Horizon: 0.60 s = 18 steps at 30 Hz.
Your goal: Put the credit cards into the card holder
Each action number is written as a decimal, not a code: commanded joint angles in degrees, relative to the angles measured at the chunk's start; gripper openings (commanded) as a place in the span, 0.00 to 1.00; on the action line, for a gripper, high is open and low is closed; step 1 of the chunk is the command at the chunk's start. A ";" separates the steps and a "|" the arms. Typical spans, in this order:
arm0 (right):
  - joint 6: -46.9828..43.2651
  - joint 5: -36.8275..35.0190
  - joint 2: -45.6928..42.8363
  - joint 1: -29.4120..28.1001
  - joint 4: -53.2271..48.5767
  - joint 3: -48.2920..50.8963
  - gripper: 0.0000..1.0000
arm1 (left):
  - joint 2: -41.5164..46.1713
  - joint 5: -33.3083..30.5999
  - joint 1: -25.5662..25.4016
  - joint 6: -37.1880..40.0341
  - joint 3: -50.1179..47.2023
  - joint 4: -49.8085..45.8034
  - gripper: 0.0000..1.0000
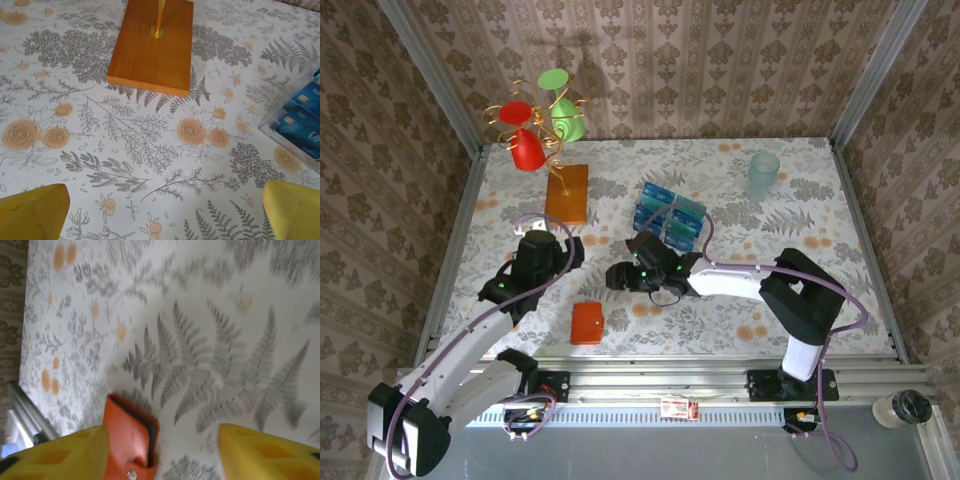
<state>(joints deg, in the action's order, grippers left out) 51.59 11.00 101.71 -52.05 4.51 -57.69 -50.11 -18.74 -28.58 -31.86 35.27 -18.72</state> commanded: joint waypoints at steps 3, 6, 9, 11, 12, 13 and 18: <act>10.72 -1.10 -0.72 -5.64 6.82 4.72 0.45 | 2.43 -1.78 -0.07 -2.08 -1.05 -3.64 1.00; 12.65 -2.29 -0.72 -8.07 8.68 6.37 0.44 | 3.58 -2.28 -0.07 -1.96 -1.64 -3.70 1.00; 13.60 -3.08 -0.46 -9.35 8.12 6.69 0.44 | 4.10 -2.40 -0.07 -1.74 -2.02 -3.61 1.00; 14.49 -3.09 -0.27 -9.88 9.16 7.52 0.44 | 3.97 -2.31 -0.07 -1.77 -2.03 -3.78 1.00; 14.96 -3.00 -0.15 -10.07 9.88 7.95 0.44 | 4.03 -2.26 -0.07 -1.72 -2.00 -3.89 1.00; 15.45 -2.84 -0.06 -10.37 10.38 8.20 0.44 | 4.05 -2.33 -0.07 -1.75 -2.04 -3.94 1.00; 16.83 -2.48 1.11 -11.86 11.25 7.88 0.44 | 4.10 -2.22 -0.07 -1.73 -2.04 -3.78 1.00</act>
<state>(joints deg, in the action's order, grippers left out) 66.32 10.13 101.75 -62.67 13.80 -50.13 -46.76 -19.81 -28.58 -32.84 34.04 -21.45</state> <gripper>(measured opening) 0.443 0.999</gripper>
